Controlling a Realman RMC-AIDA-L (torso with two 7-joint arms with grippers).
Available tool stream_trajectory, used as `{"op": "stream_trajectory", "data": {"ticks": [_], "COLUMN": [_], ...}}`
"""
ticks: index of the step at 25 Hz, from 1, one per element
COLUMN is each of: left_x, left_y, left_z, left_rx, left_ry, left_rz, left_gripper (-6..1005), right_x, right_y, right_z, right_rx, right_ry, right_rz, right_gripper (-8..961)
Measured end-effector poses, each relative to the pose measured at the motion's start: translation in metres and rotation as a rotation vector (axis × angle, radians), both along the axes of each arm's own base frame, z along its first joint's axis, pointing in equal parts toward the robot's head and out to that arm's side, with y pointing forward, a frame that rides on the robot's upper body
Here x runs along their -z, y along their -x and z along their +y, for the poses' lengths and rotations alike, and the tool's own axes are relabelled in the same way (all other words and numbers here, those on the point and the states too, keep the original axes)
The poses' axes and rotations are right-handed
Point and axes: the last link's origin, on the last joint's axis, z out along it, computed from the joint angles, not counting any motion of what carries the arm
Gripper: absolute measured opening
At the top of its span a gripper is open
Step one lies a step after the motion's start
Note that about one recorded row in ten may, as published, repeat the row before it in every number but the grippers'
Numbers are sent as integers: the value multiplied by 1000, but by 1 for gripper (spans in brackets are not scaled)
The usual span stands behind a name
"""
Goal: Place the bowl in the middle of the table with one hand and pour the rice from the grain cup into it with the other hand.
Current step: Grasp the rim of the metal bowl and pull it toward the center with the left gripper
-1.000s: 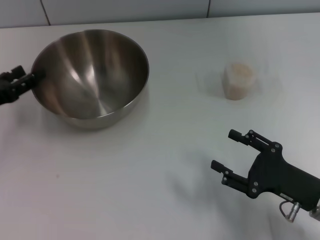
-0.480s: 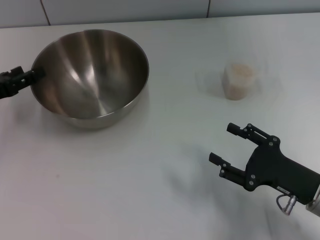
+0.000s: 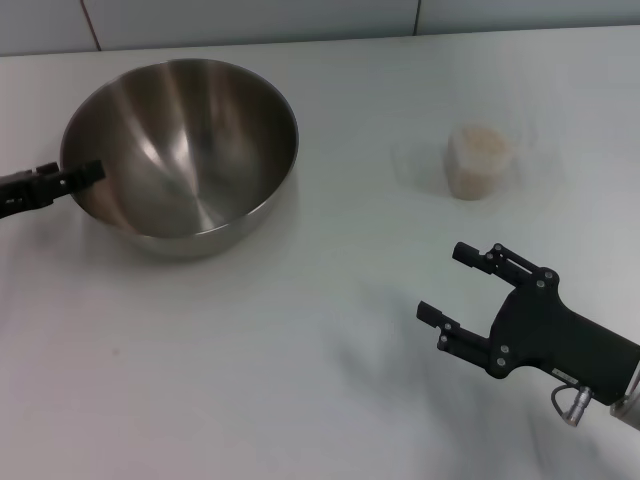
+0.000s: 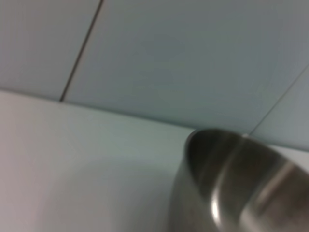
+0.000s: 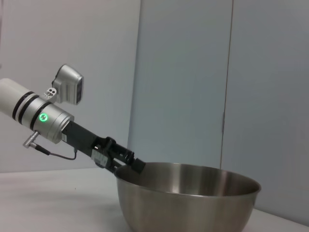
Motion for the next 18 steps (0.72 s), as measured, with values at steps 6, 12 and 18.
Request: {"op": "stream_trajectory", "data": {"ticks": [6,12,18], "left_x": [3,3,3], "left_y": [2,-1,-5], "left_z": [1,1,1], "left_rx": [-23,-15,-11], "left_ry": [23,24,37], "left_rz": [21,11,-7], "left_gripper": [764,701,503], "right_x": [1,2,3], "right_y": [0,-2,-3], "right_z": [1,1,2], "right_rx": [2,14,21], "right_ry": [1,4,5], "right_rz": [-3,-16,-24], "right_gripper": [738,738,738]}}
